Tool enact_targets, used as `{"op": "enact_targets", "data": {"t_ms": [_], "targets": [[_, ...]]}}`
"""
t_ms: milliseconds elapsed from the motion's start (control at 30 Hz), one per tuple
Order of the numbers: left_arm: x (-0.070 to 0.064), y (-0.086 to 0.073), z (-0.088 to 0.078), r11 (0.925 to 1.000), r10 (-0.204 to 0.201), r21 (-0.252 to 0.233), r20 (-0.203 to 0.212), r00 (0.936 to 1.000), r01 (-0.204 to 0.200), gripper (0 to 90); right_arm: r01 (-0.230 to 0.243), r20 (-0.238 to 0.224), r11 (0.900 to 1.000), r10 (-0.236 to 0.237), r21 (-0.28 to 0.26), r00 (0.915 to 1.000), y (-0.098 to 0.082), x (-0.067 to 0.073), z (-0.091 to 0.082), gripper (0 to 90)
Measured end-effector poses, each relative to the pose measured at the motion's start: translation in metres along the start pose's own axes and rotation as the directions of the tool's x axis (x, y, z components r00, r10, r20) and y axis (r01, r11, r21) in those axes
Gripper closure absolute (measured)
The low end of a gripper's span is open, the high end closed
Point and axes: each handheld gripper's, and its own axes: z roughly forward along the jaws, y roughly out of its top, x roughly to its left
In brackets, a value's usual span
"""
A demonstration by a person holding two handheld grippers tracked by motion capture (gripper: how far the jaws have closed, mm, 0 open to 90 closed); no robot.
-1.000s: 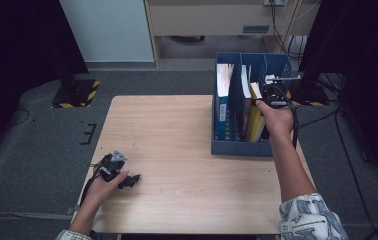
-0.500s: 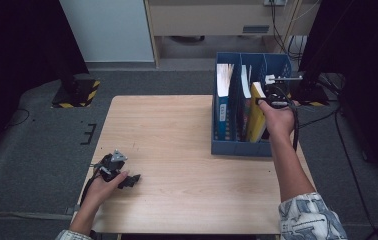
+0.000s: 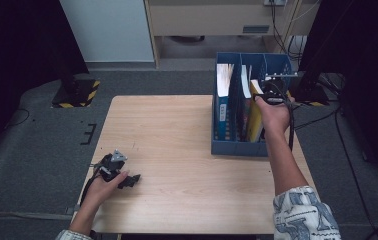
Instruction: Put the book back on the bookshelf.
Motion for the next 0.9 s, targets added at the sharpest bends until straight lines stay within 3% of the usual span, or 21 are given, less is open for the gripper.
{"op": "enact_targets", "data": {"t_ms": [333, 900], "targets": [[0.0, 0.0, 0.0, 1.0, 0.0, 0.001, 0.0, 1.0, 0.0, 0.0, 0.022, -0.022, 0.999, -0.021, 0.026, 0.9995, -0.006, 0.003, -0.006, 73.9], [0.0, 0.0, 0.0, 1.0, 0.001, 0.001, 0.0, 1.0, -0.001, 0.0, -0.023, -0.061, 1.0, 0.024, 0.011, 0.9978, -0.019, 0.002, -0.013, 69.0]]}}
